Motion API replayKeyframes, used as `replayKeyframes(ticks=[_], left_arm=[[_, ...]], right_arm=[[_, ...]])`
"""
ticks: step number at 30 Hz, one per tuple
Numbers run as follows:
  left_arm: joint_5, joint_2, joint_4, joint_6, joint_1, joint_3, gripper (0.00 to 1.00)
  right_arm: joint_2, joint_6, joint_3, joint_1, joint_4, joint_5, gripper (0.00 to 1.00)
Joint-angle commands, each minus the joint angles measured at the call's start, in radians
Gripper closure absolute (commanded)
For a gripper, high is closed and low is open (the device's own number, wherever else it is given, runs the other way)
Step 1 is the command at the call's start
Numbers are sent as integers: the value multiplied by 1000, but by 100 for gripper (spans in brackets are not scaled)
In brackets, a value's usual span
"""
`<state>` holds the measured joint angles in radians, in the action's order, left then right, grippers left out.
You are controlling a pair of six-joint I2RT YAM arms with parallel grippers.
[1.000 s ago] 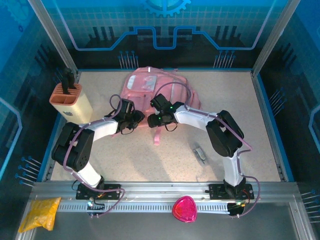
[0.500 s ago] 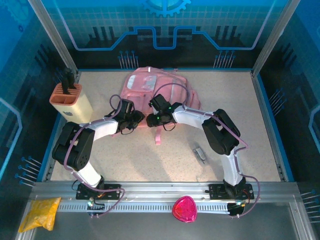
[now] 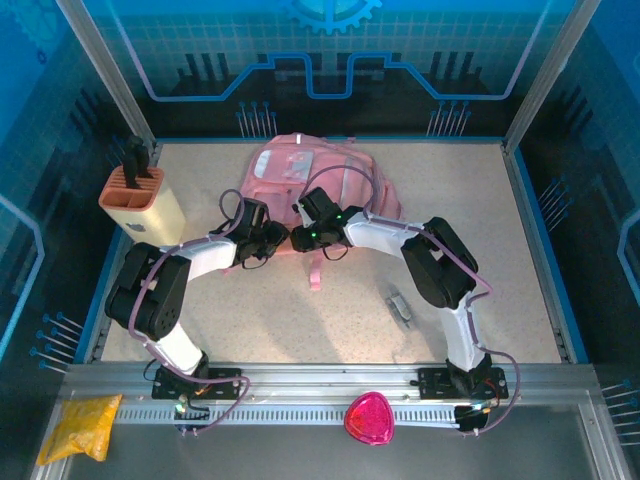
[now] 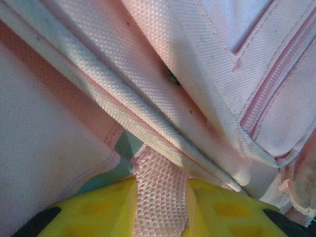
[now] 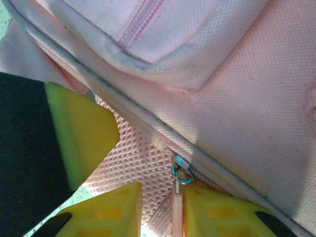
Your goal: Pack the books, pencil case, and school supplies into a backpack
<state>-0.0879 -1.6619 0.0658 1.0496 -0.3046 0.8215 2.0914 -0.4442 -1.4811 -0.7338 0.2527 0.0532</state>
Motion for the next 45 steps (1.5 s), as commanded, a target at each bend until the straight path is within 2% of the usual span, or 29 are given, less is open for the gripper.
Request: replayKeyframes(ticks=[1, 10, 17, 24, 30, 36, 41, 45], left_arm=[[-9, -21, -21, 13, 5, -13, 67], [13, -28, -38, 7, 5, -11, 66], [10, -68, -56, -27, 41, 32, 65], [40, -79, -118, -97, 118, 90, 65], [36, -98, -149, -143, 177, 153, 64], [-18, -137, -220, -203, 219, 289, 64], [-101, -82, -188, -193, 216, 287, 60], [-143, 10, -125, -144, 178, 200, 57]], right_arm=[[36, 19, -16, 7, -14, -24, 77], [32, -2, -26, 6, 32, -92, 100], [-34, 1, 5, -2, 115, -199, 100], [-174, 15, 147, 16, 153, -305, 100], [-276, 47, 239, 65, 175, -343, 100], [-324, 84, 257, 102, 190, -306, 100], [-321, 97, 242, 41, 186, -226, 100], [-321, 67, 244, 15, 156, -158, 100]])
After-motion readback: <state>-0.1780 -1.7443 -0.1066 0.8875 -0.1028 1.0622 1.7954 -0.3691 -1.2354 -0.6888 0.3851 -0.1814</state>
